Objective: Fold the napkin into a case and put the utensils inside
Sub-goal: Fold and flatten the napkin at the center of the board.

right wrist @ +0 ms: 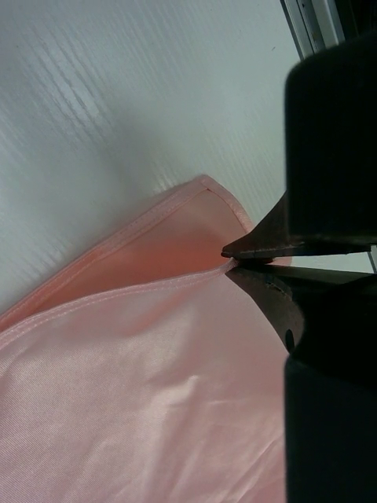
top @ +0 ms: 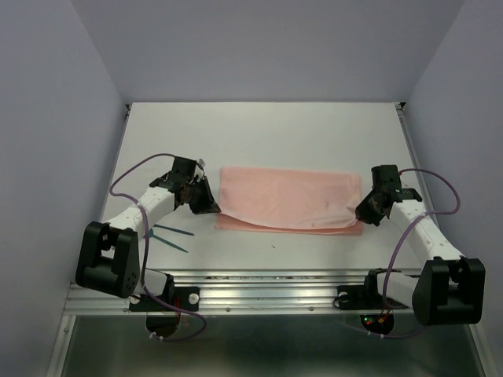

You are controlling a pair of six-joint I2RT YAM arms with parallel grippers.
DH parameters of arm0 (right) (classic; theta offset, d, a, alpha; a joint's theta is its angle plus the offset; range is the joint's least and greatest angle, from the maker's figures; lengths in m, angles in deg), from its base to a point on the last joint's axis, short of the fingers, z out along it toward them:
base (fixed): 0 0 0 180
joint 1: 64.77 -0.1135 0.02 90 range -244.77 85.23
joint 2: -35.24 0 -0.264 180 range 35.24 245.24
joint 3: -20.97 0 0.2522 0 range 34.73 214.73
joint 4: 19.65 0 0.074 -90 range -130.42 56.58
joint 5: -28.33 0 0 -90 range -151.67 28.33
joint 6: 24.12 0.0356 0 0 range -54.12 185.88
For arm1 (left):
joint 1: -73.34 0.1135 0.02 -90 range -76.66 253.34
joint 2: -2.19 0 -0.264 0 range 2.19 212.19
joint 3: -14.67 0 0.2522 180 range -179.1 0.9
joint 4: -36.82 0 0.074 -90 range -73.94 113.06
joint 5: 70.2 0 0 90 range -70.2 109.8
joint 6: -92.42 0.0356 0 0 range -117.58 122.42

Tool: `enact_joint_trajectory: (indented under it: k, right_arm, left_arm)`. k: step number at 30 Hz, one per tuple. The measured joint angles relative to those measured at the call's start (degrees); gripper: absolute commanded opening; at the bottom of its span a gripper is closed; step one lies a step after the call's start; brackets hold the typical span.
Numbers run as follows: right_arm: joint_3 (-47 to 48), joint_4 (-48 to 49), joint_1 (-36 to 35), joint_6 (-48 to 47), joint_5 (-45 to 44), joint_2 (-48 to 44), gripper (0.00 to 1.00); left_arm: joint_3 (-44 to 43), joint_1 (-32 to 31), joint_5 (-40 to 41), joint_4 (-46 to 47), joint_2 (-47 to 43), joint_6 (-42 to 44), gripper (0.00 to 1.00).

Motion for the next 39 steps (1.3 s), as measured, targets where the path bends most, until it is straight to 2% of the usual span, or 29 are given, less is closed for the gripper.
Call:
enact_joint_trajectory:
  k: [4, 6, 7, 8, 9, 10, 11, 12, 14, 21, 24, 25, 27, 28, 32, 39]
  right_arm:
    - [-0.02, -0.04, 0.0, 0.33, -0.28, -0.07, 0.1]
    - [0.0, -0.04, 0.0, 0.48, -0.35, -0.07, 0.17]
    - [0.0, -0.07, 0.0, 0.5, -0.33, -0.07, 0.37]
    - [0.0, -0.07, 0.0, 0.48, -0.33, -0.07, 0.53]
    - [0.0, -0.07, 0.0, 0.59, -0.26, -0.07, 0.64]
    - [-0.02, -0.07, 0.0, 0.61, -0.42, -0.11, 0.7]
    - [-0.02, -0.09, 0.0, 0.68, -0.44, -0.15, 0.73]
    - [-0.02, -0.11, 0.0, 0.72, -0.55, -0.24, 0.74]
    - [0.0, -0.2, 0.0, 0.66, -0.66, -0.35, 0.76]
    - [0.44, -0.72, 0.0, 0.02, -1.64, -0.39, 0.73]
    - [1.46, -0.79, 0.0, -0.46, -1.9, -0.39, 0.63]
    - [1.73, -0.74, 0.0, -0.66, -1.95, -0.42, 0.55]
    - [2.01, -0.61, 0.0, -0.85, -2.05, -0.48, 0.47]
    - [1.99, -0.57, 0.0, -0.83, -2.08, -0.63, 0.4]
    - [1.9, -0.13, 0.02, -0.76, -1.55, -1.38, 0.24]
    - [-1.99, 2.49, 0.04, 0.07, 1.27, -1.01, 0.22]
  left_arm:
    - [0.09, -0.44, -0.02, -0.02, 0.02, 0.04, 0.0]
    - [0.09, -0.59, -0.04, -0.04, 0.02, 0.13, 0.01]
    - [0.09, -0.63, -0.07, -0.07, 0.02, 0.22, 0.11]
    - [0.09, -0.7, -0.09, -0.09, 0.02, 0.26, 0.25]
    - [0.09, -0.74, -0.11, -0.11, 0.02, 0.48, 0.35]
    - [0.09, -0.85, -0.22, -0.13, 0.02, 0.11, 0.57]
    - [0.09, -0.87, -0.39, -0.22, 0.02, 0.83, 0.66]
    - [0.09, -0.9, -0.55, -0.31, 0.02, 0.9, 0.72]
    - [0.09, -0.94, -0.61, -0.7, 0.02, 0.92, 0.74]
    - [-3.78, -0.94, 2.86, -4.22, -0.07, 1.73, 0.73]
    - [-6.25, -0.98, 3.54, -3.89, -0.07, 1.9, 0.66]
    - [-7.1, -1.22, 3.69, -3.69, 0.0, 1.99, 0.64]
    - [-8.24, -2.08, 3.76, -3.3, 0.76, 1.86, 0.57]
    - [-8.66, -2.69, 3.78, -3.04, 1.42, 1.77, 0.55]
    - [-9.9, -6.1, 3.43, -0.94, 5.73, 1.27, 0.52]
    - [-10.21, -7.69, 2.12, 1.05, 12.81, 0.79, 0.51]
